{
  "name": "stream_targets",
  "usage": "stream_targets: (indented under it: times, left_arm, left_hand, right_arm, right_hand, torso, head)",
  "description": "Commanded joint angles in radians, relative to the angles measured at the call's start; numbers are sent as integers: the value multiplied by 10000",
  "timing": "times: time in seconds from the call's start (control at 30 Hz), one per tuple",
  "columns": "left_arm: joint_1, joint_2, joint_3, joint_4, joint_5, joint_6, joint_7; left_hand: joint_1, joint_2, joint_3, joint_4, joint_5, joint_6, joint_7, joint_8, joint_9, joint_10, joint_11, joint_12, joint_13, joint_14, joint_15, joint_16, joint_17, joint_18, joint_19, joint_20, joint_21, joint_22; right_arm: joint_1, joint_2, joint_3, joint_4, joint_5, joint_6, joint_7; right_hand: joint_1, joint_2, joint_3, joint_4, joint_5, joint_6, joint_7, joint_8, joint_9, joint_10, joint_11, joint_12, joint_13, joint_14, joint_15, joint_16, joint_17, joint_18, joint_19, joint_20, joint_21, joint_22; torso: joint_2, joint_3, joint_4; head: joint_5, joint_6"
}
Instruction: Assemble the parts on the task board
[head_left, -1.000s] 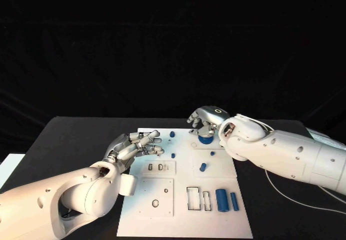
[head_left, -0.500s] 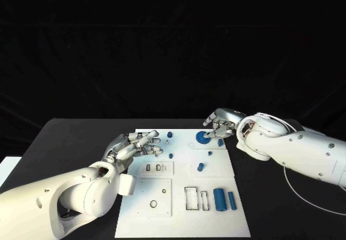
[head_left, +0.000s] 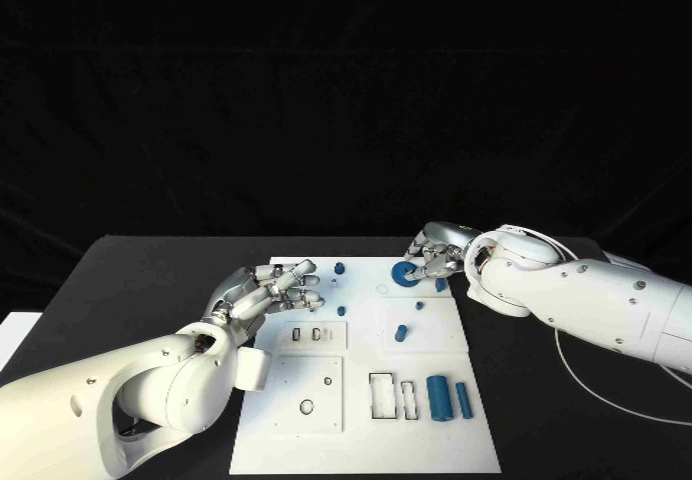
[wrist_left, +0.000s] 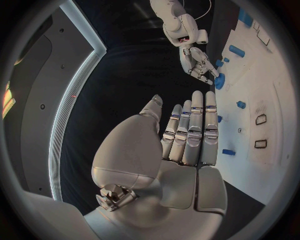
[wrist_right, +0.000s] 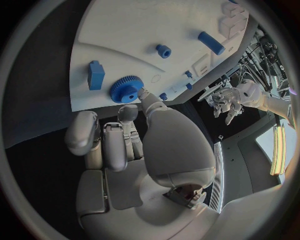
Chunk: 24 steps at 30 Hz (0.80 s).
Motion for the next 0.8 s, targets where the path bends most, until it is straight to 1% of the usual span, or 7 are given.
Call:
stream_targets:
  times: [0.03,0.23,0.27,0.37,0.5,0.67,0.8]
  left_arm:
    - [10,21,8,6,14,222,47]
    - [10,24,8,-3,14,227,41]
    - [10,25,8,-3,14,229,40]
    - [10,25,8,-3,14,232,37]
    - [10,25,8,-6,14,239,33]
    - [10,26,8,-9,14,250,33]
    - [9,23,8,-13,14,256,29]
  left_hand:
    - [108,-11,-6,-72,47,25,40,-49,-8,45,-8,-53,-7,65,-14,-63,10,196,69,-12,-37,-15]
    - [121,-4,4,-91,48,35,38,-55,-6,57,-10,-64,-6,62,-14,-78,23,195,74,-12,-51,-24]
    - [121,-4,4,-91,48,35,38,-55,-6,57,-10,-64,-6,62,-14,-78,23,195,74,-12,-51,-24]
    - [121,-4,4,-91,48,35,38,-55,-6,57,-10,-64,-6,62,-14,-78,23,195,74,-12,-51,-24]
    - [121,-4,4,-91,48,35,38,-55,-6,57,-10,-64,-6,62,-14,-78,23,195,74,-12,-51,-24]
    - [121,-4,4,-91,48,35,38,-55,-6,57,-10,-64,-6,62,-14,-78,23,195,74,-12,-51,-24]
    - [127,9,13,-101,50,39,37,-60,-6,62,-10,-73,-6,60,-14,-90,33,195,78,-12,-61,-30]
  right_arm:
    - [-23,92,-6,-106,-243,177,-147]
    - [-37,182,-10,-217,-297,197,-219]
    - [-39,193,-11,-230,-281,220,-237]
    - [-41,214,-12,-249,-255,316,-261]
    - [-47,245,-15,-266,-249,474,-280]
    - [-70,267,-20,-268,-470,526,-366]
    - [-98,255,-21,-221,-1001,485,-446]
  right_hand:
    - [95,18,-47,18,36,111,2,63,21,158,-6,391,411,613,-2,91,91,-181,122,9,105,133]
    - [137,72,-43,32,48,137,0,72,26,245,-7,689,733,621,-3,138,160,-193,141,10,157,209]
    - [143,89,-42,40,50,152,-1,79,29,274,-9,782,833,622,-2,149,174,-195,144,10,168,224]
    - [167,133,-36,51,53,211,-9,108,41,351,-14,1033,1105,626,-4,185,226,-202,153,10,203,275]
    - [234,188,-13,36,32,352,-28,185,71,556,-28,1543,1641,646,-13,273,379,-221,184,5,278,395]
    - [336,352,77,0,-254,609,-75,332,122,962,-66,2496,2624,699,-37,483,762,-276,291,-15,483,728]
    - [426,380,152,-67,-385,665,-88,363,131,1019,-76,2692,2842,702,-44,520,823,-297,324,-20,554,849]
  torso:
    - [9,0,14]
    - [1,0,10]
    - [1,-1,12]
    - [9,-2,12]
    - [6,-1,16]
    - [8,-9,30]
    - [11,-11,35]
  head:
    - [-9,-28]
    - [-6,-34]
    - [-13,-47]
    - [26,-60]
    - [1,-78]
    - [-3,-100]
    - [-12,-111]
